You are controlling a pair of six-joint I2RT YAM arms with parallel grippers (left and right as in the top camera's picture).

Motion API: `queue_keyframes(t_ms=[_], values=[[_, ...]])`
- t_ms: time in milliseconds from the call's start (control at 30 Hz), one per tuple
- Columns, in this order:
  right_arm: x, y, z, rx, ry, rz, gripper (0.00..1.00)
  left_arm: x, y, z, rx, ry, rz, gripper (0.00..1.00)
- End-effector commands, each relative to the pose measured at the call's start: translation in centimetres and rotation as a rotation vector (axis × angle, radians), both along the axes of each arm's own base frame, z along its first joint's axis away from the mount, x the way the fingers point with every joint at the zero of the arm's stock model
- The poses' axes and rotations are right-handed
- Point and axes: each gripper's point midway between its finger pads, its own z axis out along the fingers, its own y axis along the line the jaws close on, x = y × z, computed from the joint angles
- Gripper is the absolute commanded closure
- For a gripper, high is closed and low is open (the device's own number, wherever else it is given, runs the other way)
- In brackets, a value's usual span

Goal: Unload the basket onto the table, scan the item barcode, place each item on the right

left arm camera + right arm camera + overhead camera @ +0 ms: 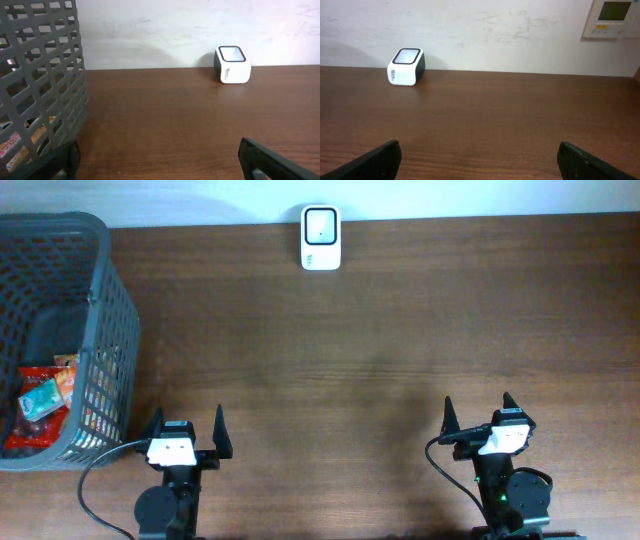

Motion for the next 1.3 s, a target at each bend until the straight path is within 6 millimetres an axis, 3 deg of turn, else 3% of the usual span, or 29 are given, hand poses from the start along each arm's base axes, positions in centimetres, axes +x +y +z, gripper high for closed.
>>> queue_keyframes(t_ms=[0, 167, 267, 333, 400, 500, 567, 633, 733, 800, 900, 1000, 1033, 1200, 1267], values=[[0.0, -0.1, -0.4, 0.004, 0.005, -0.005, 0.02, 0.0, 0.0, -0.2, 0.019, 0.0, -0.003, 0.01], [0.0, -0.1, -0.4, 0.004, 0.005, -0.005, 0.02, 0.1, -0.8, 0.7, 0.015, -0.037, -0.049, 0.01], [0.0, -0.1, -0.4, 0.004, 0.005, -0.005, 0.02, -1.3, -6.9, 3.1, 0.008, -0.135, -0.413, 0.01], [0.0, -0.1, -0.4, 0.004, 0.005, -0.005, 0.02, -4.9, -11.7, 6.3, 0.063, -0.298, -0.749, 0.01], [0.0, -0.1, -0.4, 0.004, 0.005, -0.005, 0.02, -8.5, -13.5, 10.3, 0.176, -0.526, -0.903, 0.01], [0.0, -0.1, -0.4, 0.004, 0.005, -0.005, 0.02, -11.1, -13.5, 14.8, 0.234, -0.719, -0.902, 0.01], [0.0, -0.1, -0.4, 0.004, 0.005, -0.005, 0.02, -11.6, -13.5, 16.1, 0.239, -0.733, -0.897, 0.01], [0.0, -0.1, -0.4, 0.004, 0.005, -0.005, 0.01, -11.1, -12.0, 19.2, 0.203, -0.742, -0.776, 0.01], [0.0, -0.1, -0.4, 0.004, 0.005, -0.005, 0.02, -11.4, -10.1, 23.2, 0.323, -0.822, -0.584, 0.01], [0.0, -0.1, -0.4, 0.004, 0.005, -0.005, 0.02, -10.4, -8.2, 25.3, 0.289, -0.754, -0.458, 0.01], [0.0, -0.1, -0.4, 0.004, 0.005, -0.005, 0.02, -7.6, -6.6, 25.4, 0.211, -0.477, -0.379, 0.01], [0.0, -0.1, -0.4, 0.004, 0.005, -0.006, 0.01, -5.9, -8.5, 25.4, 0.174, -0.264, -0.522, 0.01], [0.0, -0.1, -0.4, 0.004, 0.005, -0.005, 0.02, -5.5, -9.2, 26.0, 0.171, -0.255, -0.566, 0.01], [0.0, -0.1, -0.4, 0.004, 0.005, -0.005, 0.02, -3.3, -8.7, 29.0, 0.227, -0.29, -0.527, 0.01], [0.0, -0.1, -0.4, 0.004, 0.005, -0.005, 0.02, -1.3, -6.8, 29.7, 0.18, -0.237, -0.406, 0.01]])
